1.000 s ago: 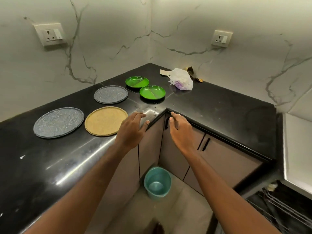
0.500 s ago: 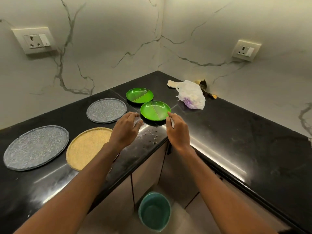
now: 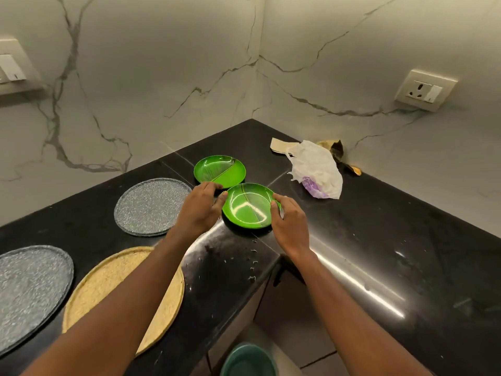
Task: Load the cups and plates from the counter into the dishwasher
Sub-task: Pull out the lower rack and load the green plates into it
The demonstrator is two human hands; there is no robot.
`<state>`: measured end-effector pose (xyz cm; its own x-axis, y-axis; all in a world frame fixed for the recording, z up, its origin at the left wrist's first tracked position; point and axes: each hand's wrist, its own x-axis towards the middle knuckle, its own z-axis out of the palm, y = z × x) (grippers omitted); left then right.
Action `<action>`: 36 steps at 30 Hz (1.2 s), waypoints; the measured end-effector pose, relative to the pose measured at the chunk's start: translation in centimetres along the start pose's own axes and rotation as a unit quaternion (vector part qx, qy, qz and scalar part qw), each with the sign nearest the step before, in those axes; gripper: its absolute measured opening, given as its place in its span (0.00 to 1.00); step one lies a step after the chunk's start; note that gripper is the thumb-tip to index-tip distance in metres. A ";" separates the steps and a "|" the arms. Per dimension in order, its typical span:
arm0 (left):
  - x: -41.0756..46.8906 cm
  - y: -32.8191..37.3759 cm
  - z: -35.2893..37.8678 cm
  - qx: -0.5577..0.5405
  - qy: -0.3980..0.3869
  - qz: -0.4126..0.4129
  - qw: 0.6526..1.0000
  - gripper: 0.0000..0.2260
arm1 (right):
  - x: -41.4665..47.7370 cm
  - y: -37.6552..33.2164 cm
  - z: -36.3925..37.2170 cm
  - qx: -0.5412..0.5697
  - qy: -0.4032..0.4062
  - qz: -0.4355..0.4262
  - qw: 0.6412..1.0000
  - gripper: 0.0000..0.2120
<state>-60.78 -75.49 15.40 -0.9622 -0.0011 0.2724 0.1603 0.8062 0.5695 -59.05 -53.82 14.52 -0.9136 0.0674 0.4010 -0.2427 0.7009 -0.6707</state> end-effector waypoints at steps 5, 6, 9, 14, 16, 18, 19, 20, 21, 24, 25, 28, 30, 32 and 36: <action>6.0 -3.3 2.1 -0.022 -0.012 -0.065 0.998 0.15 | 2.5 1.8 2.7 -0.027 -0.015 0.052 0.998 0.13; 7.0 -4.0 2.5 -0.031 -0.014 -0.085 0.996 0.14 | 2.7 2.1 3.1 -0.034 -0.020 0.060 0.997 0.13; 9.7 -6.0 3.7 -0.044 -0.012 -0.153 0.987 0.12 | 3.6 3.0 4.3 -0.073 -0.041 0.099 0.992 0.14; 12.5 -7.7 5.7 -0.051 -0.003 -0.250 0.967 0.15 | 4.4 4.1 5.5 -0.184 -0.086 0.171 0.964 0.16; 13.1 -7.9 6.4 -0.065 -0.006 -0.279 0.958 0.17 | 4.6 4.5 5.9 -0.193 -0.094 0.206 0.955 0.17; 13.6 -8.1 6.8 -0.075 -0.006 -0.306 0.949 0.21 | 4.8 4.7 6.3 -0.179 -0.105 0.241 0.948 0.19; 13.8 -8.1 6.9 -0.076 -0.002 -0.322 0.944 0.23 | 4.8 4.7 6.5 -0.168 -0.110 0.258 0.945 0.20; 14.1 -8.0 7.0 -0.085 0.006 -0.344 0.935 0.25 | 4.8 5.0 6.6 -0.153 -0.111 0.275 0.943 0.23; 14.2 -8.0 7.1 -0.101 0.012 -0.371 0.923 0.28 | 4.9 5.0 6.8 -0.137 -0.110 0.296 0.939 0.25; 14.8 -8.0 7.3 -0.160 0.022 -0.436 0.885 0.33 | 5.0 5.5 7.4 -0.096 -0.101 0.344 0.929 0.24; 15.0 -8.3 7.5 -0.177 0.019 -0.447 0.877 0.33 | 5.1 5.7 7.5 -0.083 -0.104 0.356 0.925 0.21; 15.0 -9.0 7.9 -0.236 0.023 -0.459 0.856 0.31 | 5.3 5.9 7.4 0.014 -0.089 0.402 0.911 0.17; 14.7 -9.1 7.9 -0.283 0.030 -0.460 0.841 0.27 | 5.0 5.6 6.9 0.095 -0.071 0.432 0.894 0.16; 14.2 -8.9 7.8 -0.339 0.027 -0.457 0.822 0.20 | 4.6 5.7 6.3 0.147 -0.059 0.443 0.883 0.15; 13.0 -7.5 7.0 -0.393 0.017 -0.438 0.808 0.08 | 3.6 7.0 5.2 0.141 -0.042 0.442 0.885 0.14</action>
<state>-76.04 -77.46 9.23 -0.7783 -0.3947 -0.4883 -0.4754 -0.1376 0.8689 -65.72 -52.41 7.99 -0.8048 0.4394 -0.3990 0.5191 0.1952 -0.8321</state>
